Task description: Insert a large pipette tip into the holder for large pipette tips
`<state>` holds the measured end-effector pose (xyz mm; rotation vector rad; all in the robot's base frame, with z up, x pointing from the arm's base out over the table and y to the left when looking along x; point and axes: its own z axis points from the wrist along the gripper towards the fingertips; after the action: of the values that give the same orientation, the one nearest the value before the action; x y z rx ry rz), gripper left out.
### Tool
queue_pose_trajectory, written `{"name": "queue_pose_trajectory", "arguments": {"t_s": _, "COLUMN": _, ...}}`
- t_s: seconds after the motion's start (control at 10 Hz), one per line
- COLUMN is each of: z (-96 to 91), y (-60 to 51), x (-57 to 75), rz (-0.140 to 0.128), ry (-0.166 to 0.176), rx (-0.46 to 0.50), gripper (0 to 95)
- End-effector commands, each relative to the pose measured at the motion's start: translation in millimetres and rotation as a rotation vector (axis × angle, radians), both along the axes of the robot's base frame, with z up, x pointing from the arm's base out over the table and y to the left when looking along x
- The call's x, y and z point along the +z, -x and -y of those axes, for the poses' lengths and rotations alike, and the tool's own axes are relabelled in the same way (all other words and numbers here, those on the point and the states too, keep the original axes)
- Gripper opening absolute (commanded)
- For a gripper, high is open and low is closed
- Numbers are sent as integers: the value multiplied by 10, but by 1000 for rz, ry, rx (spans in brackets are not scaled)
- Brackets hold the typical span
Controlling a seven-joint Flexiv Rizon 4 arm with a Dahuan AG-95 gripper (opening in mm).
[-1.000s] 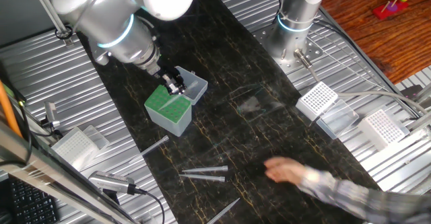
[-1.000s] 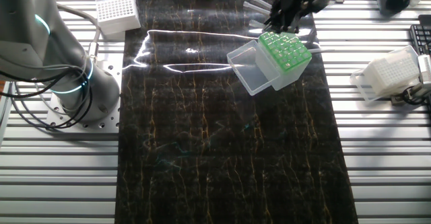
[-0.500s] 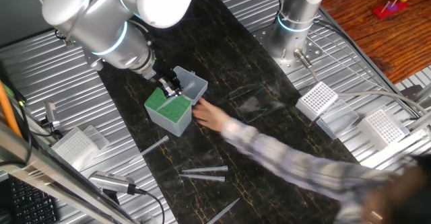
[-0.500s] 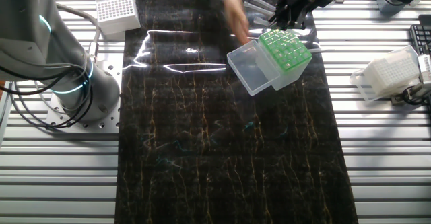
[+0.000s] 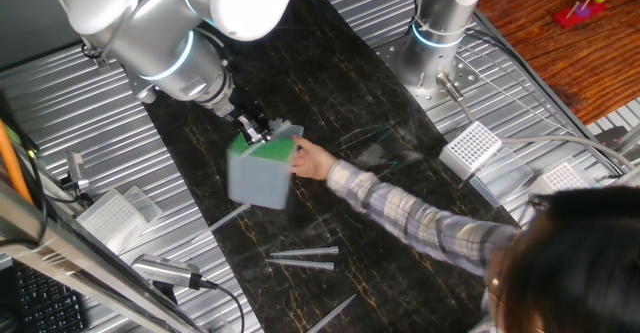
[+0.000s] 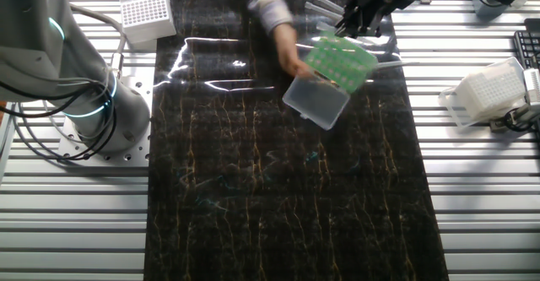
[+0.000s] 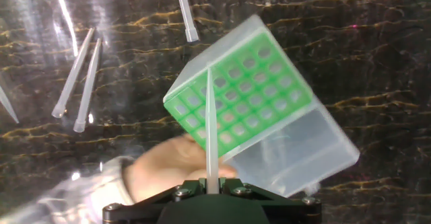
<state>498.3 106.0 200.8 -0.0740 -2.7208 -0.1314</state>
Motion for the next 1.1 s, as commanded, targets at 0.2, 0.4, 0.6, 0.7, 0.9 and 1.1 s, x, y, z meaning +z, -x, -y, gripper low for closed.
{"name": "queue_pose_trajectory", "arguments": {"t_s": 0.2, "z": 4, "y": 14, "x": 0, "rz": 7, "ry": 2, "rx": -2, "gripper": 0}}
{"name": "queue_pose_trajectory", "arguments": {"t_s": 0.4, "z": 8, "y": 26, "x": -6, "rz": 13, "ry": 4, "rx": -4, "gripper": 0}}
{"name": "queue_pose_trajectory", "arguments": {"t_s": 0.6, "z": 22, "y": 81, "x": -27, "rz": 70, "ry": 12, "rx": -10, "gripper": 0}}
{"name": "queue_pose_trajectory", "arguments": {"t_s": 0.7, "z": 24, "y": 88, "x": -31, "rz": 98, "ry": 17, "rx": -11, "gripper": 0}}
{"name": "queue_pose_trajectory", "arguments": {"t_s": 0.9, "z": 19, "y": 93, "x": -18, "rz": 191, "ry": 71, "rx": 12, "gripper": 0}}
{"name": "queue_pose_trajectory", "arguments": {"t_s": 1.1, "z": 14, "y": 99, "x": -7, "rz": 199, "ry": 79, "rx": 9, "gripper": 0}}
